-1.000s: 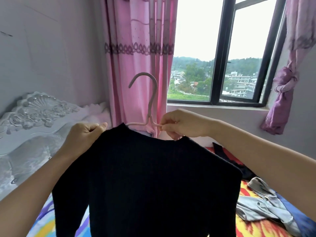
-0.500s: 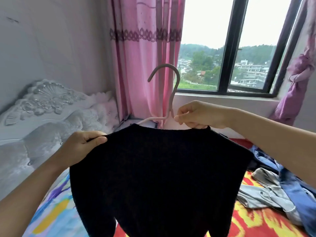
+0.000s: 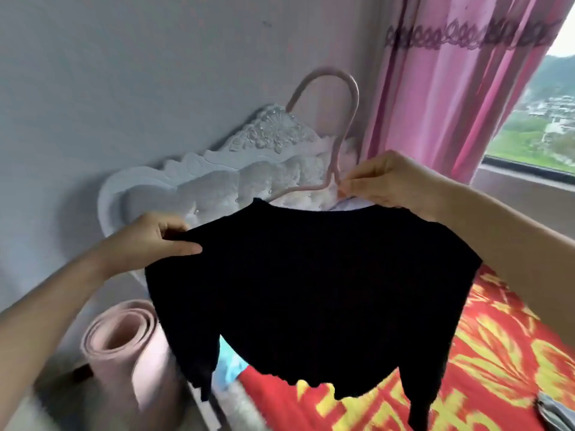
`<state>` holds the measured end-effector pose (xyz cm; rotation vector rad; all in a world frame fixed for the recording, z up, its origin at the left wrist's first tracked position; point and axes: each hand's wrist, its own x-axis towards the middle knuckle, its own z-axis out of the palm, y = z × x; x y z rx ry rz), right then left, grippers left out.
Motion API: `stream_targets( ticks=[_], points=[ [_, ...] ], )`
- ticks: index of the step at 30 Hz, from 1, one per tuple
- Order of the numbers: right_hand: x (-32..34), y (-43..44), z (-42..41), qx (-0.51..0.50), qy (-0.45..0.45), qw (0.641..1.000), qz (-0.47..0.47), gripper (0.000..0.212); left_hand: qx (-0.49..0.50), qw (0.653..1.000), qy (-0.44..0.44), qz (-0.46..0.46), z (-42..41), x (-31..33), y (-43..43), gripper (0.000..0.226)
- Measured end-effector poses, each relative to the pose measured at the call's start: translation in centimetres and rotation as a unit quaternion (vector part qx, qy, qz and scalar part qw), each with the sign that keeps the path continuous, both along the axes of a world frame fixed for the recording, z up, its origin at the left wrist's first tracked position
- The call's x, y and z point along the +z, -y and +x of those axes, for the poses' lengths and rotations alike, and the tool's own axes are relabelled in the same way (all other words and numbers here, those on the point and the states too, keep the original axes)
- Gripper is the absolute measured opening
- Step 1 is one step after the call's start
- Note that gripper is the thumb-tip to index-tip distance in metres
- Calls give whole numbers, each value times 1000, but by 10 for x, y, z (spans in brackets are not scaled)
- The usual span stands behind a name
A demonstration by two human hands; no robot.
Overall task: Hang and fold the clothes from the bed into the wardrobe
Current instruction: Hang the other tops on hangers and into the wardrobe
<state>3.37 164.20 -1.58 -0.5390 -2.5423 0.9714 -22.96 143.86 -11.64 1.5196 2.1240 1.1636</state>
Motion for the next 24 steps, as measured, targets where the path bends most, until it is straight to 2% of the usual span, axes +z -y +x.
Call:
stream_targets(
  ticks=[4, 7, 10, 14, 16, 19, 22, 24],
  points=[
    [-1, 49, -43, 91, -7, 996, -23, 21, 134, 990, -39, 24, -2, 13, 99, 55],
    [0, 97, -79, 175, 4, 984, -40, 26, 248, 964, -79, 48, -2, 15, 178, 30],
    [4, 158, -111, 294, 28, 951, -95, 24, 404, 905, -127, 35, -3, 8, 277, 28],
    [7, 248, -148, 409, 61, 902, -122, 18, 538, 826, -164, -37, 7, 9, 387, 34],
    [9, 296, -167, 439, 68, 887, -125, 17, 586, 786, -170, -101, 14, 8, 433, 35],
    [9, 372, -196, 458, 68, 876, -133, 14, 629, 751, -141, -144, 20, -2, 512, 45],
    [5, 456, -234, 447, 65, 880, -151, 16, 666, 713, -117, -182, 19, -13, 594, 64],
    [2, 515, -259, 432, 74, 883, -168, 9, 693, 682, -128, -197, 17, -14, 644, 68]
  ],
)
